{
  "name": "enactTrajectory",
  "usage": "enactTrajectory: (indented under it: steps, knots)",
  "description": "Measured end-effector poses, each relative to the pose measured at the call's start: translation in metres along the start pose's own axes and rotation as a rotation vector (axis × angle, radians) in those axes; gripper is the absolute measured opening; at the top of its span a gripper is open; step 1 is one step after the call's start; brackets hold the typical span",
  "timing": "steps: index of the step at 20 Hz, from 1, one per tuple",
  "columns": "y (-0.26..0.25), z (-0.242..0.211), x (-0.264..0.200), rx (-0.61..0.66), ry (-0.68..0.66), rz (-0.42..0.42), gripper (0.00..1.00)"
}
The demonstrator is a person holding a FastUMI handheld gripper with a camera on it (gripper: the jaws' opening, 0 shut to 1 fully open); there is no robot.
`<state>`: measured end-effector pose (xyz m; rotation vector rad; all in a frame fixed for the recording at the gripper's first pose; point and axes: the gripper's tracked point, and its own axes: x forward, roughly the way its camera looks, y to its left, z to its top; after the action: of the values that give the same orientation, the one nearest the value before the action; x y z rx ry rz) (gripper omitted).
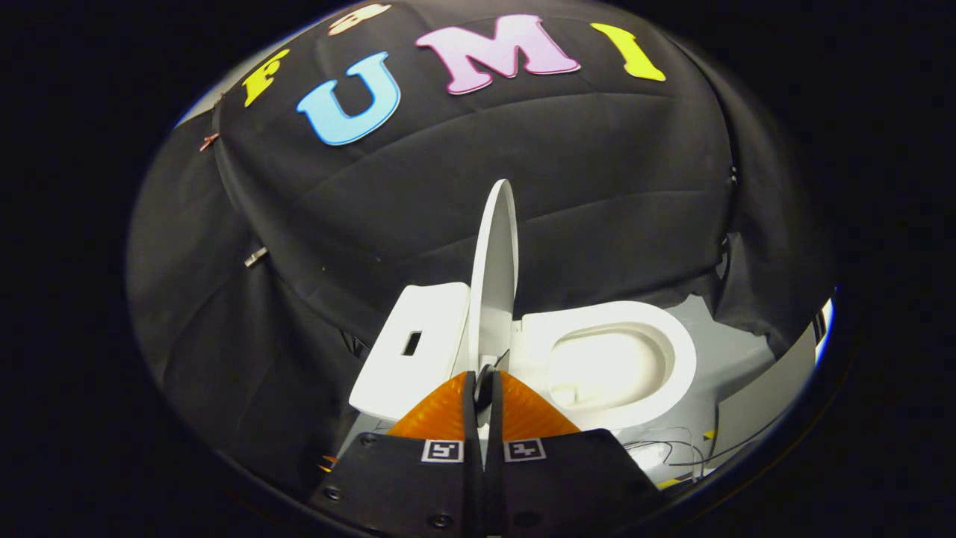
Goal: Open the toilet lid.
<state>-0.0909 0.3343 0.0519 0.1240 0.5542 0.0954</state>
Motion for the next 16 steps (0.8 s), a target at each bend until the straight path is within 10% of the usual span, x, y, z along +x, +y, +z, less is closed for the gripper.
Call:
enactTrajectory:
  steps: [16]
  knots:
    - [0.087,-0.018,0.027,-0.250,-0.086,-0.160,0.05]
